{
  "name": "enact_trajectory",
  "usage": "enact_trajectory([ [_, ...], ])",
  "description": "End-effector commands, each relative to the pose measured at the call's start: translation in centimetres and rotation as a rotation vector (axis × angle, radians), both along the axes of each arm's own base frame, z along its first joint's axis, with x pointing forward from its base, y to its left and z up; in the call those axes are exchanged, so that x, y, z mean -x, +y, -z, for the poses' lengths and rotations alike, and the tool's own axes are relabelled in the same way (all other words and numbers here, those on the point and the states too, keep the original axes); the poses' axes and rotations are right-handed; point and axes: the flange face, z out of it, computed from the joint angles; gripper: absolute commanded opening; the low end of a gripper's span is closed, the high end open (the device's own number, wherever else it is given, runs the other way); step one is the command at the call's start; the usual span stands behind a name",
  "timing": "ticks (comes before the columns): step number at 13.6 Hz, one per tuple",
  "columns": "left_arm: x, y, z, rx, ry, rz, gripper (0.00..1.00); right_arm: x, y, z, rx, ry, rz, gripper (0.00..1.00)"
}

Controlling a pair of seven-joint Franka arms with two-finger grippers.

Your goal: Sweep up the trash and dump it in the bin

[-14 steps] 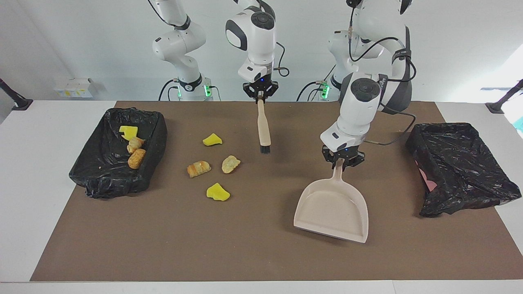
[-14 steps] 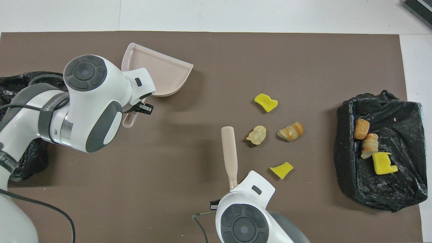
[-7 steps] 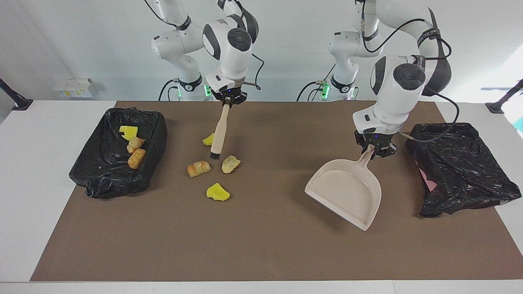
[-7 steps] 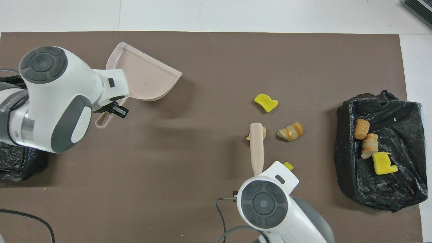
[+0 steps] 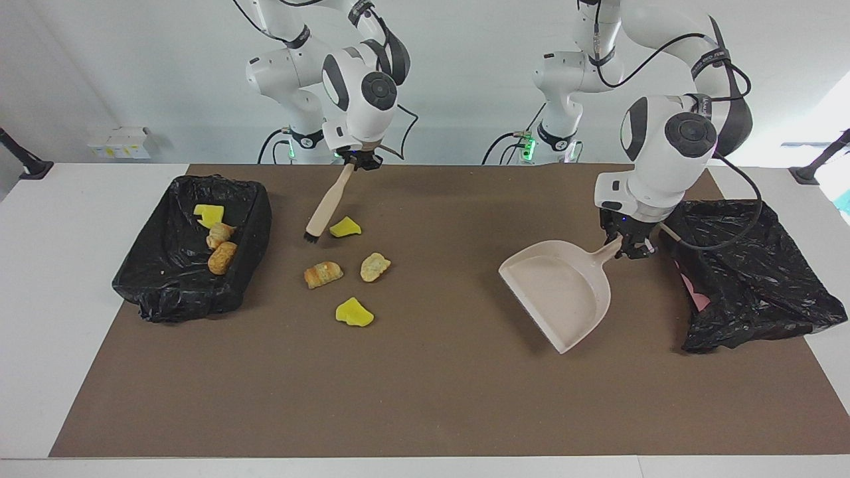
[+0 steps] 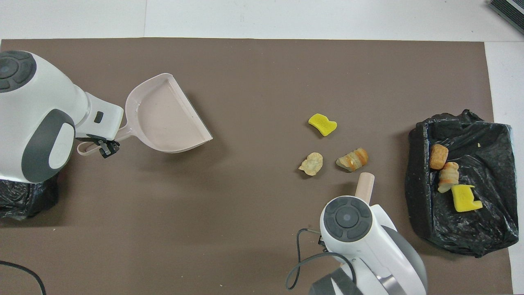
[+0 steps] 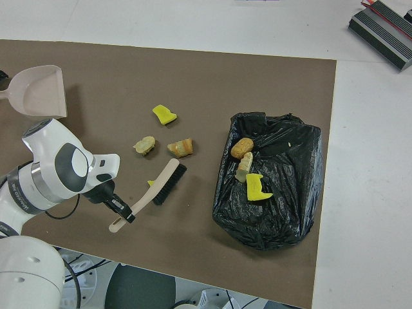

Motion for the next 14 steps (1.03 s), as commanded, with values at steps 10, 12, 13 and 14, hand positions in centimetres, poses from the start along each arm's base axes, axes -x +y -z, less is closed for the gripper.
enact_trajectory([
  [10,5.5,-12.6,5.5,-0.083,-0.083,0.37,0.0,-3.2,4.6,5.1,-0.108,-0.086,0.021,0.0],
  [12,6.4,-15.0,6.5,-0.078,-0.096,0.347,0.0,-6.5,5.2,4.3,-0.154,-0.095,-0.005,0.0],
  [13,6.5,-15.4,6.6,-0.075,-0.101,0.351,0.0,-8.1,5.4,4.0,-0.17,-0.103,-0.014,0.0],
  [14,6.8,-15.9,6.7,-0.074,-0.101,0.359,0.0,-9.2,6.0,4.0,-0.178,-0.109,-0.03,0.0],
])
